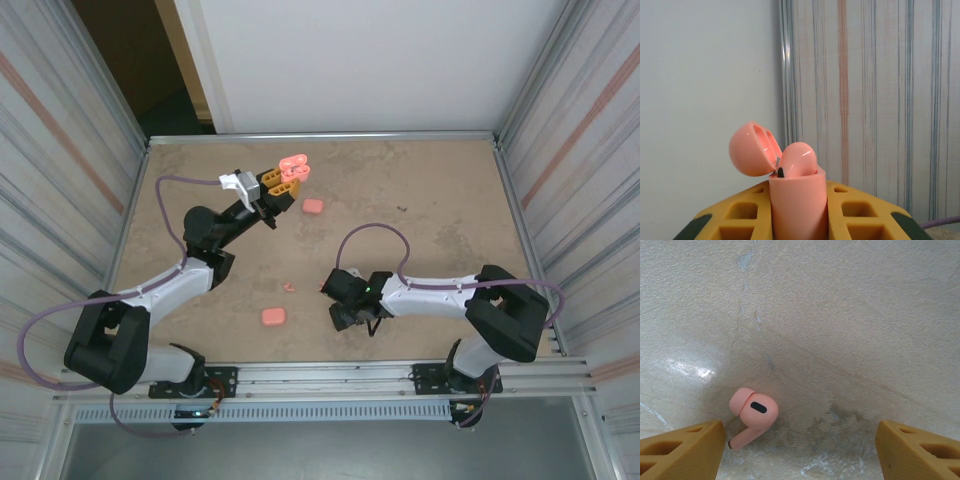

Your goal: Insert wireless bluetooth earbuds into charging case

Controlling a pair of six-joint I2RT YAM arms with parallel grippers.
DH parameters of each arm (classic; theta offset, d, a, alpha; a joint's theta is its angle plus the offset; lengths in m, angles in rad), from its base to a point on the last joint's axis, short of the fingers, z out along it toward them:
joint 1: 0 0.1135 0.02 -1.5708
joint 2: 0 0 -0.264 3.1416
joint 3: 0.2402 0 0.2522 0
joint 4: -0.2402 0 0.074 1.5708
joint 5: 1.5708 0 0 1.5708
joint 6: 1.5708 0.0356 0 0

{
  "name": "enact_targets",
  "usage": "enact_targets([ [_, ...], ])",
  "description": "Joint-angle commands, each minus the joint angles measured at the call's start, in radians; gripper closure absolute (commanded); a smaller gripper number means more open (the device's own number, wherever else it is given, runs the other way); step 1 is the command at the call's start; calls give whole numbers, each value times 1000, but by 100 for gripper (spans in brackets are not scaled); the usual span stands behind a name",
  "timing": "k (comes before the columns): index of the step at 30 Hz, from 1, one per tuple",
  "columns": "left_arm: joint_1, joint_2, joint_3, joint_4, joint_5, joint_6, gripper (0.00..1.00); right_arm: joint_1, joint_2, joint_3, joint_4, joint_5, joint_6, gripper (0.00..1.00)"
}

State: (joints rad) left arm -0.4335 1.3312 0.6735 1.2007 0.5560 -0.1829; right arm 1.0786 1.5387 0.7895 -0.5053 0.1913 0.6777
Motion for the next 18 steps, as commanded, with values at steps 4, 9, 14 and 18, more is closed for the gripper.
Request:
enact_targets([
  [4, -5, -27, 0, 18, -2, 16, 100, 4, 11, 17, -48, 43, 12, 24],
  [9, -5, -27, -1, 18, -1, 16, 100, 1, -2, 4, -57, 45, 20, 30],
  [14, -5, -27, 0, 19, 1, 15, 100, -1, -14, -2, -63, 46, 25, 31],
  [18, -5, -27, 0, 17, 1, 15, 100, -3, -20, -7, -69, 45, 26, 34],
])
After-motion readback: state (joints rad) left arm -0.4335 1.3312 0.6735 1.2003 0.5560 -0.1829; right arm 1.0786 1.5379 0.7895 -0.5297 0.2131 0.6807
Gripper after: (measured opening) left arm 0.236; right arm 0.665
